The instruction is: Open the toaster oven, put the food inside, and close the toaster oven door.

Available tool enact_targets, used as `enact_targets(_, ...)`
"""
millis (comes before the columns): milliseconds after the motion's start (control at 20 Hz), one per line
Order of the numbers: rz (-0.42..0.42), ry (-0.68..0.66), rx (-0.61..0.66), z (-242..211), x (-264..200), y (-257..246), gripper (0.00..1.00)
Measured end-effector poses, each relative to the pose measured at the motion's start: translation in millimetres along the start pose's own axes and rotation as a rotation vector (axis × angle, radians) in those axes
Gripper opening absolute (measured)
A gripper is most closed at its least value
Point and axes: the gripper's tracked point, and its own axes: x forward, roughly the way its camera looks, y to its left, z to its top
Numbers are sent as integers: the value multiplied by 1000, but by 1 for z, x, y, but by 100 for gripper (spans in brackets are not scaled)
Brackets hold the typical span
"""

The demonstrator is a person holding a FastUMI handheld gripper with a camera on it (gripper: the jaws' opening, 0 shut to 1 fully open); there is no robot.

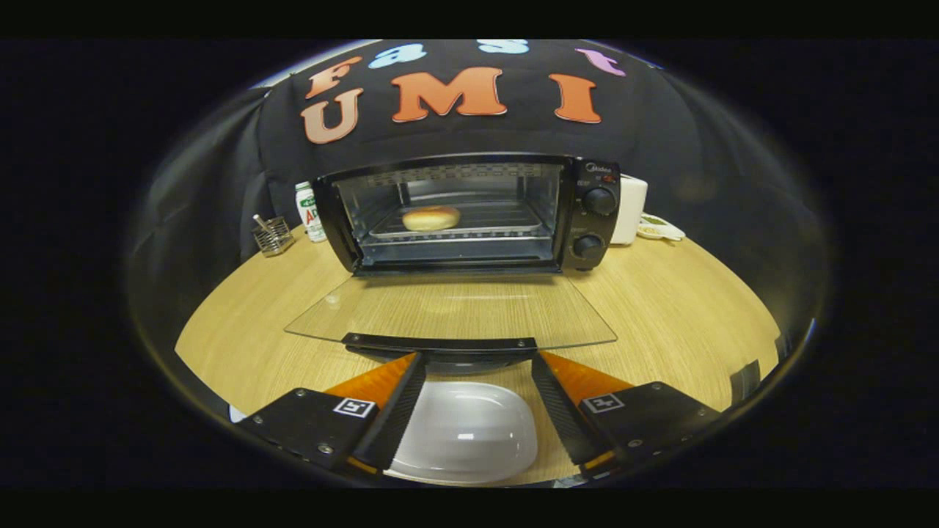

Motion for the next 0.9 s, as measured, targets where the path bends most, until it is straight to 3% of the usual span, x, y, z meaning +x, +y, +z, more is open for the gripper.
enact_targets(550, 48, -205, 74, 85, -12, 4, 87)
enact_targets(900, 132, -325, 203, 159, 23, 12, 87)
